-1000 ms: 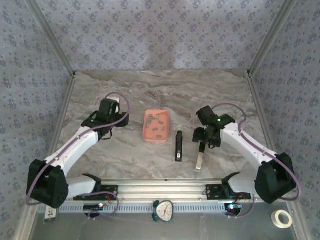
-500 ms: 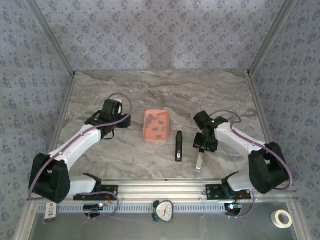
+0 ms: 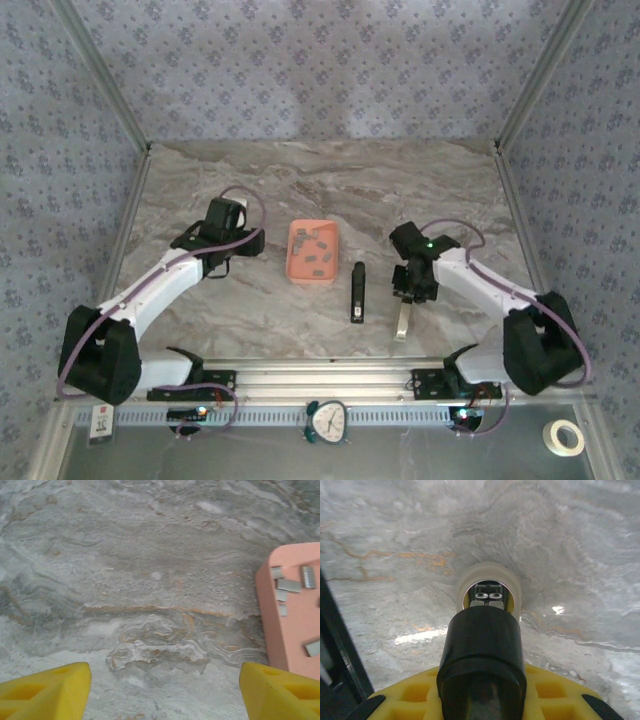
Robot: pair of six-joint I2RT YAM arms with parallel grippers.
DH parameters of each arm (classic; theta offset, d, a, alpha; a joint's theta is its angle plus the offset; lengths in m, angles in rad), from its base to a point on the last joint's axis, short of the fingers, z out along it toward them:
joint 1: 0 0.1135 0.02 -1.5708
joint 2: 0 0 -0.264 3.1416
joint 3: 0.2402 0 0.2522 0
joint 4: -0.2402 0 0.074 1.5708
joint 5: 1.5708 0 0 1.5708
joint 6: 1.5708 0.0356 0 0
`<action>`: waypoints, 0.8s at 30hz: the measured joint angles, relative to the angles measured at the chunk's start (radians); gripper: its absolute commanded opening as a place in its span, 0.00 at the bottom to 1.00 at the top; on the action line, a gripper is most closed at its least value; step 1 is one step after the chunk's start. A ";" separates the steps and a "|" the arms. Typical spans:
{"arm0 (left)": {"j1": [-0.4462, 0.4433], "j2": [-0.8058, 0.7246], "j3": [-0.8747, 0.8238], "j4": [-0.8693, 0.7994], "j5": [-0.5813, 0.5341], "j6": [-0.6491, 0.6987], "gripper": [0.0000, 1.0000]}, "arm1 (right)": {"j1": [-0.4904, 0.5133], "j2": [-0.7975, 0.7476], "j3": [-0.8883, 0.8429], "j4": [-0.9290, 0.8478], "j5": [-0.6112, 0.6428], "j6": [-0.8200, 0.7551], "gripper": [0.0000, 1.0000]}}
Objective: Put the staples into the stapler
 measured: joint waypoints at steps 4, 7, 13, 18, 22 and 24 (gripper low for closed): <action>0.000 -0.024 0.036 0.002 0.140 0.083 0.79 | 0.000 -0.117 0.034 0.014 -0.009 -0.127 0.10; 0.000 -0.051 0.073 0.005 0.267 0.158 0.76 | 0.000 -0.183 0.072 0.053 -0.052 -0.272 0.07; -0.002 -0.097 0.113 0.014 0.518 0.412 0.66 | 0.001 -0.203 0.166 0.114 -0.222 -0.660 0.00; -0.023 -0.102 0.120 -0.021 0.674 0.649 0.71 | 0.035 -0.152 0.252 0.134 -0.386 -0.949 0.00; -0.060 -0.093 0.139 -0.060 0.752 0.803 0.71 | 0.088 -0.095 0.304 0.138 -0.478 -1.123 0.00; -0.083 -0.081 0.146 -0.064 0.773 0.851 0.72 | 0.115 -0.074 0.314 0.142 -0.509 -1.188 0.00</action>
